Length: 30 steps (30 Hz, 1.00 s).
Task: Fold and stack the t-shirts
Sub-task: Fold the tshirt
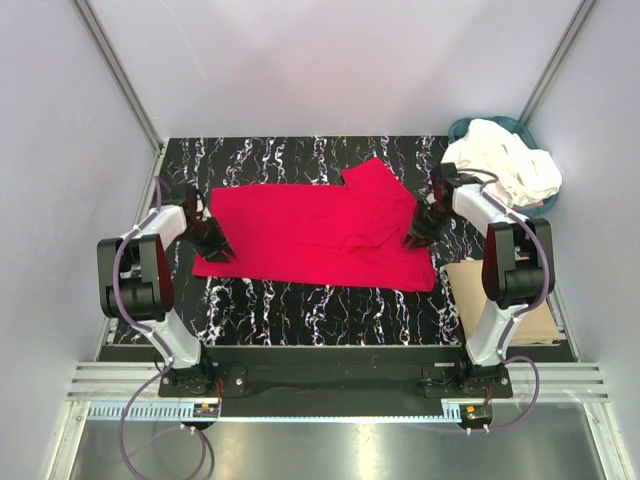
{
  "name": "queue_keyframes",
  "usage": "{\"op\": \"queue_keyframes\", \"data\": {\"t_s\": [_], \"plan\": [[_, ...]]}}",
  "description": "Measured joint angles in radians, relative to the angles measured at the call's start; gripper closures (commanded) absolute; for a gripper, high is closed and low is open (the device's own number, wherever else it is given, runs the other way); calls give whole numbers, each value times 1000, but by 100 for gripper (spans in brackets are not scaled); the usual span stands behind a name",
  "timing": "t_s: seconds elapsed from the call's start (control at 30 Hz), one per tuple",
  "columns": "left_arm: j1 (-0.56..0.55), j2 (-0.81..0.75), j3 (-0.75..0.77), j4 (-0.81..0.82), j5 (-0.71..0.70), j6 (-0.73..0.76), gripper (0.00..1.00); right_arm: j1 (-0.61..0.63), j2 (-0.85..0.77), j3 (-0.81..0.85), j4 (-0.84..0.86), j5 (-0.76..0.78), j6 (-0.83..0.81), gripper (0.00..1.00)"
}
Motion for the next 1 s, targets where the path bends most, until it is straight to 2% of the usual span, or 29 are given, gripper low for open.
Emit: {"op": "queue_keyframes", "data": {"t_s": [0.1, 0.23, 0.37, 1.0], "plan": [[-31, -18, 14, -2, 5, 0, 69, 38, 43, 75, 39, -11, 9, 75], [-33, -18, 23, 1, 6, 0, 69, 110, 99, 82, 82, -8, 42, 93], [-33, -18, 23, 1, 7, 0, 69, 163, 123, 65, 123, -6, 87, 98], [-35, -20, 22, 1, 16, 1, 69, 169, 182, 58, 204, -31, 174, 99]]}}
